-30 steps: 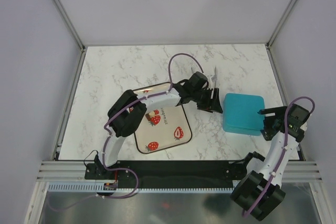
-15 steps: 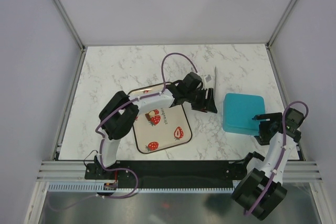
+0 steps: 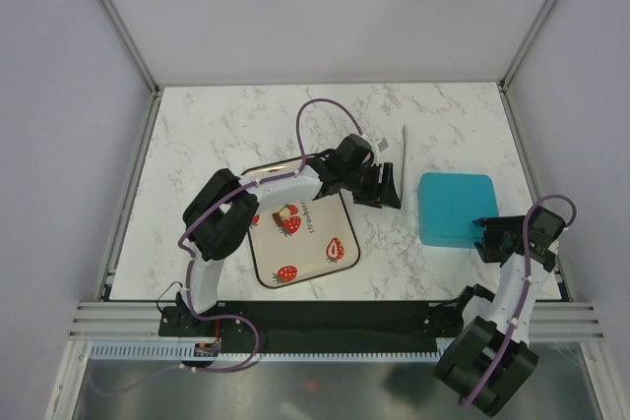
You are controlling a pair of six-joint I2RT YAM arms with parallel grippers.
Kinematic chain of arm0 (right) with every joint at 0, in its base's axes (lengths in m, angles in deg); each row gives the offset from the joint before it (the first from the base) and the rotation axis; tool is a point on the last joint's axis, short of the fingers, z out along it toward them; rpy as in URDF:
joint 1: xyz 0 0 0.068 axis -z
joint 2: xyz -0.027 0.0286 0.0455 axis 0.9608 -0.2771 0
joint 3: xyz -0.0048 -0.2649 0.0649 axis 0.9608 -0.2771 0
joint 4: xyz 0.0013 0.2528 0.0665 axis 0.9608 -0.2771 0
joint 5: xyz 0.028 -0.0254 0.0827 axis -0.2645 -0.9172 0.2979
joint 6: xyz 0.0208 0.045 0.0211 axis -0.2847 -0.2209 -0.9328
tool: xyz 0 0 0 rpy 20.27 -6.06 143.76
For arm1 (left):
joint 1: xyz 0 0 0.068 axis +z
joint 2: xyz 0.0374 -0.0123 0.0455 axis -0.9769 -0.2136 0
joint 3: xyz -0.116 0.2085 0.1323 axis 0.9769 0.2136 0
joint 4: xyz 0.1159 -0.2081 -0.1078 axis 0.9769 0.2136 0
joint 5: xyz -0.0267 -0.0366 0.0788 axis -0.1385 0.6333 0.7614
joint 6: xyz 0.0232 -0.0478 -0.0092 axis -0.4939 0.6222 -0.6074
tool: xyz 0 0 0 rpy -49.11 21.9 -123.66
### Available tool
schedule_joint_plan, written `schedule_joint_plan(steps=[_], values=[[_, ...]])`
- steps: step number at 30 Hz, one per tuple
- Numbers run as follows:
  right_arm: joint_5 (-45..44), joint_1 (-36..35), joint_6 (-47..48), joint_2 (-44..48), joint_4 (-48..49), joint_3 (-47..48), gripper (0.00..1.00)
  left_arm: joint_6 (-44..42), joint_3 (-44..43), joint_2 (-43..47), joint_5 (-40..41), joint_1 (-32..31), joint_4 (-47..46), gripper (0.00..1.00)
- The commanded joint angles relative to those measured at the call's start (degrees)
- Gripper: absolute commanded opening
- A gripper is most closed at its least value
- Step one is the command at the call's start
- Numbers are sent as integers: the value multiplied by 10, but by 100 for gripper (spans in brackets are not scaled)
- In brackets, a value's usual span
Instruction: Pack the chocolate
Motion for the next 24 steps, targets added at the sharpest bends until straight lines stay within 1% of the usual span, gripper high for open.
schedule_joint_plan(steps=[1, 3, 8, 9, 10, 12, 13, 15, 16, 18, 19, 23, 24], values=[[-33, -1, 14, -20, 0, -7, 58, -11, -1, 31, -11, 3, -34, 67], [-39, -1, 23, -24, -13, 8, 55, -9, -2, 30, -12, 3, -37, 67], [-54, -2, 30, -13, -36, 16, 42, -2, -9, 27, -18, 3, -40, 67], [-55, -1, 29, -10, -36, 12, 38, 1, -9, 26, -20, 3, -41, 67], [-55, -1, 28, -8, -35, 8, 31, 3, -9, 27, -20, 3, -41, 67], [-58, -1, 27, -4, -35, -7, 30, 3, -8, 28, -24, 3, -44, 67], [-62, -1, 27, -3, -35, -12, 23, 3, -8, 27, -25, 3, -44, 67], [-66, -1, 28, 4, -33, -25, 17, 4, -8, 28, -32, 3, -50, 66], [-66, -2, 28, 6, -31, -28, 11, 4, -8, 28, -36, 2, -53, 66], [-68, -2, 25, 12, -26, -37, 5, 6, -8, 28, -47, 1, -69, 66], [-67, -1, 23, 13, -24, -40, 0, 7, -8, 27, -51, 1, -70, 66], [-55, -1, 24, 15, -20, -47, 0, 29, -17, 13, -81, -3, -124, 66], [-49, -2, 31, 15, -21, -39, 9, 34, -22, 8, -91, -4, -128, 66]])
